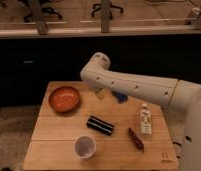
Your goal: Pick up the ceramic bowl
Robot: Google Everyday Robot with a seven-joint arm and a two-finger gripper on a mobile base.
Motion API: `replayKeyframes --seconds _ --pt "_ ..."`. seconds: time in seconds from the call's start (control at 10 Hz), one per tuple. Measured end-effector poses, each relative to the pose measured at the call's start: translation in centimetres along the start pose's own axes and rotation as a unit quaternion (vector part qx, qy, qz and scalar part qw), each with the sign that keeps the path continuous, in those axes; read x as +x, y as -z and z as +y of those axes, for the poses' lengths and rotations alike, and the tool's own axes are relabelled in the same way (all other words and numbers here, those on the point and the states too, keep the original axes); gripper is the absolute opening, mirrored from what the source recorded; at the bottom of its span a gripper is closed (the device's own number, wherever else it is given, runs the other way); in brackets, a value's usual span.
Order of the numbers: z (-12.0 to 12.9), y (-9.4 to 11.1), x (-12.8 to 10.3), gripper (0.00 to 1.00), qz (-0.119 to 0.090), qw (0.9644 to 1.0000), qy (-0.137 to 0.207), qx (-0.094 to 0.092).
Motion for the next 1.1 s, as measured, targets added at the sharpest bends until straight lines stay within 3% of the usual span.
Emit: replayKeyframes --seconds 1.1 --pt "-3.0 -5.9 -1.2 0.8 -0.019 0.9987 0.042 0.02"
